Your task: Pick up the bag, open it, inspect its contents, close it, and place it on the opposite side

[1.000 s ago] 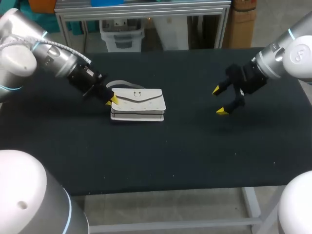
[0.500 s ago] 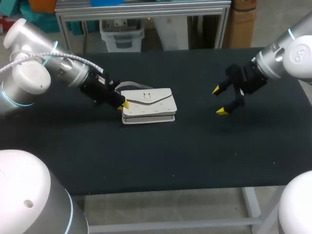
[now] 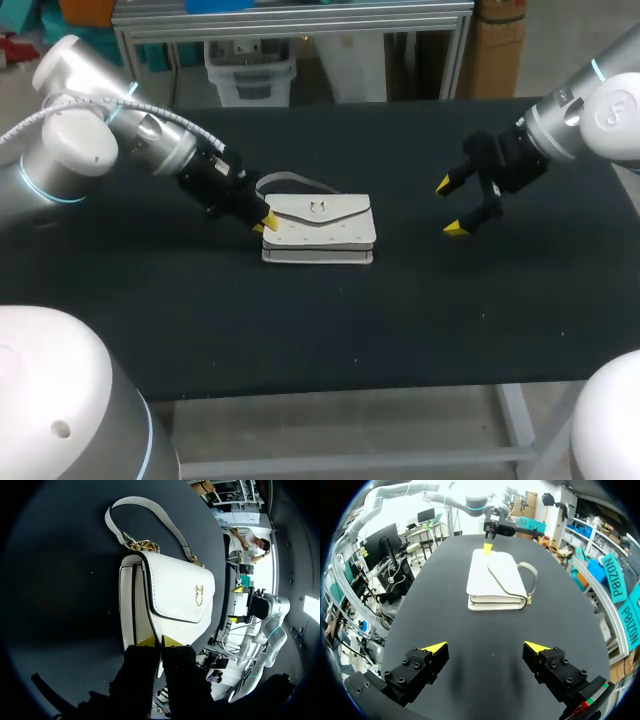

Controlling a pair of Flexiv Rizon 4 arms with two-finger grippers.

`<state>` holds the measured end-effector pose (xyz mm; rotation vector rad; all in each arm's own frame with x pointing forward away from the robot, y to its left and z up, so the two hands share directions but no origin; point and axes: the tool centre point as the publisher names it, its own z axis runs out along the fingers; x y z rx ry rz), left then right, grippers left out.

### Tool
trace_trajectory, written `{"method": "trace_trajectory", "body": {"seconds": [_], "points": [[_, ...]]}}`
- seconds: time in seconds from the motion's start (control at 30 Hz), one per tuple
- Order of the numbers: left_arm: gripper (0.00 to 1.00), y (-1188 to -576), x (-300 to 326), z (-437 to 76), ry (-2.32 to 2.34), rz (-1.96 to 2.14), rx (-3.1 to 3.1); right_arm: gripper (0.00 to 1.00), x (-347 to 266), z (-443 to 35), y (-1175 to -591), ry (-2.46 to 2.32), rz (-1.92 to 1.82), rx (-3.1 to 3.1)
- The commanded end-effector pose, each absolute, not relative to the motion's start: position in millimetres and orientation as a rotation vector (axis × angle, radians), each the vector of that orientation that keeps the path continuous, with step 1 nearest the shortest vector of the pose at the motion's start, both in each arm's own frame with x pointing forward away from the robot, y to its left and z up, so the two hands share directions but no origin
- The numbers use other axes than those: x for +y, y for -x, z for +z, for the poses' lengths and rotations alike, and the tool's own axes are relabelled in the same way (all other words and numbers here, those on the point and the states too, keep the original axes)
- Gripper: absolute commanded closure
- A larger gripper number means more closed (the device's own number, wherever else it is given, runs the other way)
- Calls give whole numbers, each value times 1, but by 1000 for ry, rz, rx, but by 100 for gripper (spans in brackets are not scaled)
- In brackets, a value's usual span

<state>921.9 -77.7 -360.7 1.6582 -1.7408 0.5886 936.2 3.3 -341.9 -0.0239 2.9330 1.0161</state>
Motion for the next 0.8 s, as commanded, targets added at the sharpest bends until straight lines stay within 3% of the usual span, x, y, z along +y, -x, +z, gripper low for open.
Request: {"method": "trace_trajectory", "body": {"seconds": [0.03, 0.6, 0.63, 0.7, 0.73, 0.8], "points": [[100, -925, -83, -365, -1647, 571, -1735, 0, 3, -342, -936, 24, 1018, 2931], [100, -923, -80, -361, -1720, 669, -1665, 0, 3, -342, -936, 24, 1018, 2931], [87, -924, -80, -361, -1721, 663, -1665, 0, 3, -342, -936, 24, 1018, 2931], [41, -924, -80, -362, -1719, 652, -1665, 0, 3, -342, -936, 24, 1018, 2931], [4, -924, -80, -362, -1721, 650, -1665, 0, 3, -342, -936, 24, 1018, 2931], [0, -925, -79, -361, -1721, 643, -1667, 0, 3, -342, -936, 24, 1018, 2931]]}}
